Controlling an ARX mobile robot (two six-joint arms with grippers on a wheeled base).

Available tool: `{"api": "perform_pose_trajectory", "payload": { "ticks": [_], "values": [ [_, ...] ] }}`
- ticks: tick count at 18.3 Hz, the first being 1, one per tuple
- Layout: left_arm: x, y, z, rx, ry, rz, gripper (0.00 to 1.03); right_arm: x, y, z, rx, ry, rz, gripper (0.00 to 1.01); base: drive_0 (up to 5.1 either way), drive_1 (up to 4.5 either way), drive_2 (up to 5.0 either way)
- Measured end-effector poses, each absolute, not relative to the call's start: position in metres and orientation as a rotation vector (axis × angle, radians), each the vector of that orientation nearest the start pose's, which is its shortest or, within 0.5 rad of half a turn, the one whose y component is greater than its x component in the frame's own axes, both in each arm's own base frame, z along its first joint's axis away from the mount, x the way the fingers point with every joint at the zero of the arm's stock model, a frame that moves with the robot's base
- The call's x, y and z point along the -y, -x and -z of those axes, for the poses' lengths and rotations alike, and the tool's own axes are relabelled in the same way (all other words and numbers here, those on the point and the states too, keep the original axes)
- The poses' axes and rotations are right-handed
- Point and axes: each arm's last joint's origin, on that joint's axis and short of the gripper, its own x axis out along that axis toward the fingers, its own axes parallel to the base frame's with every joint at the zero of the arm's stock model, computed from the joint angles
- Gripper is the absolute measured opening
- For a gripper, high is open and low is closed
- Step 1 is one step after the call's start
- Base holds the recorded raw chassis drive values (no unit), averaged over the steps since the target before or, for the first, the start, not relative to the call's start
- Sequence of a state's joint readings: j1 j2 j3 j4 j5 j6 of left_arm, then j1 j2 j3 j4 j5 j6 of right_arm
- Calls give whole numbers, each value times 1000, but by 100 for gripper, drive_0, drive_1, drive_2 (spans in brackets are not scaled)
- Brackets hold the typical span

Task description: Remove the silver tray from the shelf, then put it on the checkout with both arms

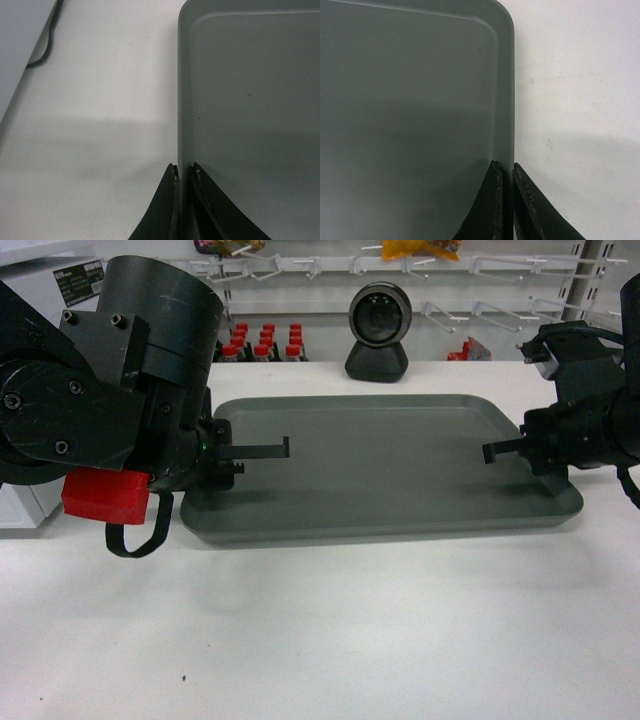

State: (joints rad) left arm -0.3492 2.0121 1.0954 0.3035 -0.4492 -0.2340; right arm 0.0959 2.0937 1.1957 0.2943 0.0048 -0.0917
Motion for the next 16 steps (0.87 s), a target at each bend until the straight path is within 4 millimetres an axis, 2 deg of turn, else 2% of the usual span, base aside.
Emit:
{"api": "perform_pose_trajectory", "payload": {
  "ticks": [1,2,4,5,6,11,13,14,16],
  "values": [
    [129,-387,-131,-534,-18,-174,22,-41,-429,-123,-599,122,-116,3,0,0,0],
    [129,-388,-132,-521,-15,-175,29,-41,-429,-123,-599,130,-115,7,0,0,0],
    [129,-390,-135,-501,-25,-172,47,-39,-429,-123,-599,167,-100,26,0,0,0],
    [129,-390,-135,-493,-27,-171,52,-38,-430,-123,-595,169,-98,31,0,0,0],
    [130,-391,-137,-481,-24,-175,63,-35,-430,-123,-591,170,-92,42,0,0,0],
    [136,-391,-148,-389,4,-155,99,-30,-430,-125,-549,133,-91,79,0,0,0],
    [136,-385,-162,-317,31,-156,97,-31,-426,-126,-527,83,-109,93,0,0,0],
    [136,-379,-177,-244,65,-143,98,-31,-420,-133,-482,29,-125,100,0,0,0],
    [134,-364,-198,-139,116,-126,98,-31,-411,-155,-389,-56,-132,97,0,0,0]
  ]
}}
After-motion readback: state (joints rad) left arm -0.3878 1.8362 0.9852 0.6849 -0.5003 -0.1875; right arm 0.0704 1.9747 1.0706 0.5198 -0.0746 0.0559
